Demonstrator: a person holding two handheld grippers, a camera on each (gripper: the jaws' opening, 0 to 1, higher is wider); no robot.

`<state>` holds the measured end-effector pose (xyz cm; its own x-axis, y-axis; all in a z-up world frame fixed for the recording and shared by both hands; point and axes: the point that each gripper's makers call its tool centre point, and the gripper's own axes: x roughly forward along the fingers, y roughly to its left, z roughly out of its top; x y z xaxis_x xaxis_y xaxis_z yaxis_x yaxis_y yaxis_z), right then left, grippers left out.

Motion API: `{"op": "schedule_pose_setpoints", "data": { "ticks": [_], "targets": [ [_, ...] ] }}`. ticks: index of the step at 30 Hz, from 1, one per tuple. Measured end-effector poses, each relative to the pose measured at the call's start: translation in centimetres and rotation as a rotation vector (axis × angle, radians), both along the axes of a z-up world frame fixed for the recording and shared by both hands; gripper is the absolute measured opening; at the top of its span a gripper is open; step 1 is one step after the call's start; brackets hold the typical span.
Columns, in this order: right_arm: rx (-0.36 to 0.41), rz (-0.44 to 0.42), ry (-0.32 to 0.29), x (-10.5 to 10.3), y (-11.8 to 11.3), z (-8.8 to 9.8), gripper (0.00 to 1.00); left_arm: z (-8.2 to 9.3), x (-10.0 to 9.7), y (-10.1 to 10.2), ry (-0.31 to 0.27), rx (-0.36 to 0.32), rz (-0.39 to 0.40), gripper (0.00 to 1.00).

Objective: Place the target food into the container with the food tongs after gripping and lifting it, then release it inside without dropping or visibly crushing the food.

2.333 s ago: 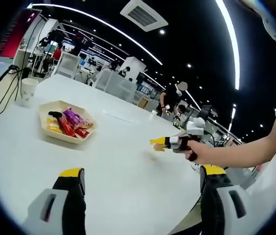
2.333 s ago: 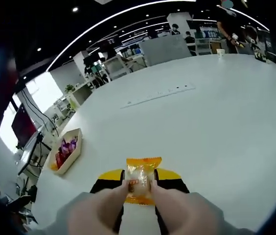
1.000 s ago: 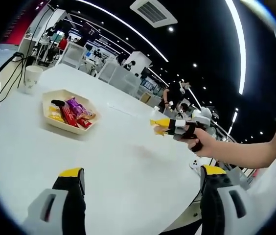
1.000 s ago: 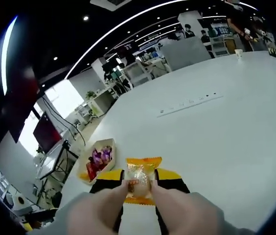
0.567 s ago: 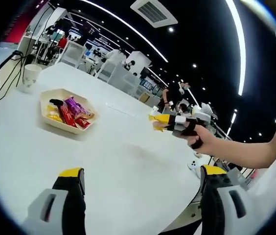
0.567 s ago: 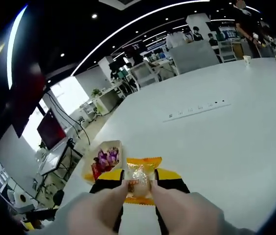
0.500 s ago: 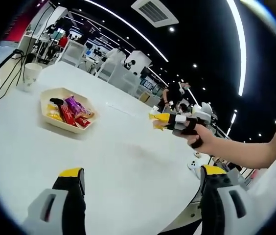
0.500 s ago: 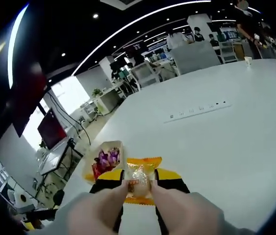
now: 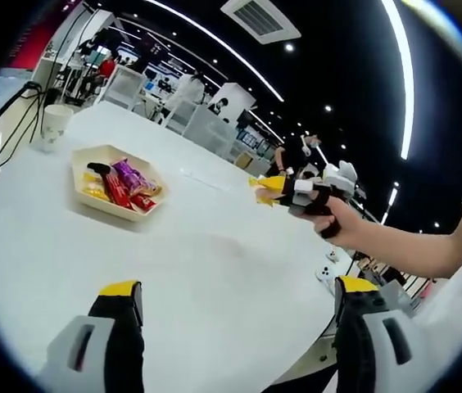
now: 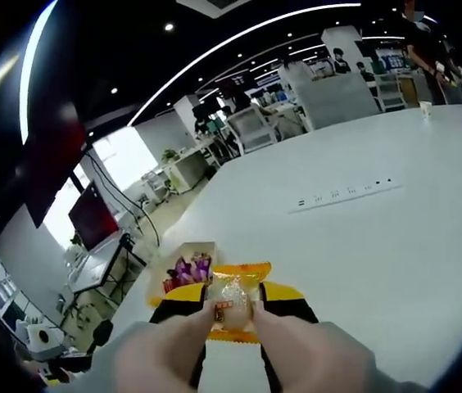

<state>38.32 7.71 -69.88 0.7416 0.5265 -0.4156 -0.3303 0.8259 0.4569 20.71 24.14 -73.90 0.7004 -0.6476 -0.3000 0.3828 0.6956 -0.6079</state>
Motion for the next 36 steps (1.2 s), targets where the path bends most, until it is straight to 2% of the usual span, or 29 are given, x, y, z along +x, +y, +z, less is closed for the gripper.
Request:
{"op": "schedule_pose_setpoints", "data": {
  "ticks": [2, 18, 36],
  "targets": [
    [-0.001, 0.003, -0.004, 0.1, 0.1, 0.2, 0.24, -0.2, 0.0, 0.1, 0.019, -0.001, 0.002, 0.99],
    [0.007, 0.020, -0.031, 1.3, 1.3, 2.1, 0.25, -0.1, 0.0, 0.5, -0.004, 0.013, 0.005, 0.99],
    [0.007, 0.088, -0.074, 2.5, 4.8, 4.2, 0.24, 0.0, 0.1, 0.7, -0.010, 0.012, 0.002, 0.99]
  ]
}}
